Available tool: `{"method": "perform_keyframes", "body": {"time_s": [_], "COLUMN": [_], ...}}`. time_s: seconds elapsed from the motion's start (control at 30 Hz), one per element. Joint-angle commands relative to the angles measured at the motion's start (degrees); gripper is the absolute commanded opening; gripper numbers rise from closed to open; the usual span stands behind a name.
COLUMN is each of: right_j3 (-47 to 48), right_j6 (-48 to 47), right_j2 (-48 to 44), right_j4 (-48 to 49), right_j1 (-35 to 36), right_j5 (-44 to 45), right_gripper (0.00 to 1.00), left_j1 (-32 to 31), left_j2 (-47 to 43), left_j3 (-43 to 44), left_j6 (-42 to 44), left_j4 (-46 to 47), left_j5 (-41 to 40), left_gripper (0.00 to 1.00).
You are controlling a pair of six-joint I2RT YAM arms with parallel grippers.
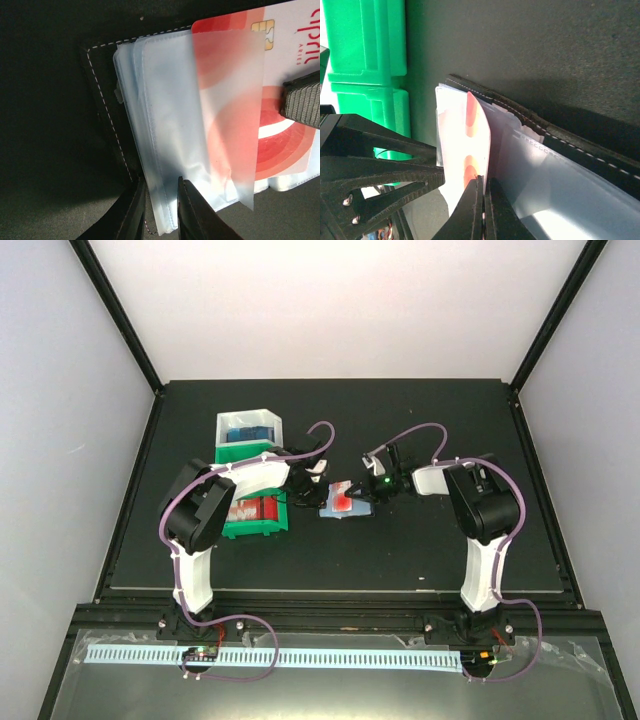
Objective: Put the credit cards into the card holder
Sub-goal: Insert the credit card into the card holder.
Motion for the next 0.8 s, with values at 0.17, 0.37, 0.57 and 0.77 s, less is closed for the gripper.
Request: {"method": "perform_keyframes", "body": {"time_s": [0.17, 0.37, 0.57, 0.77], "right_j3": [-0.94, -0.14, 0.35, -0.61], "right_j6": [0.68, 1.84, 2.76, 6.72], "right_j2": [3.70, 4.79, 4.92, 4.82], "right_j4": [-0.36, -0.14, 0.21, 4.38], "right_j1": [1.31, 2.03, 3.47, 4.44], "right_j5": [-2.83, -3.83, -2.10, -1.36], "right_gripper": [0.04, 0.04, 0.04, 0.04], "left_j1": [-0.53, -0.50, -0.54, -0.52], "left_j2": [0.69, 0.76, 0.89, 0.56], "left_j3": [-1.07, -0.99, -0.99, -1.30], "left_j6": [-0.43, -0.35, -0.44, -0.44], "left_j4": [-1.77, -1.77, -1.77, -1.73], "left_j5": [-1.35, -1.15, -0.86, -0.79], "left_gripper": [0.17, 0.10, 0.09, 0.09]}}
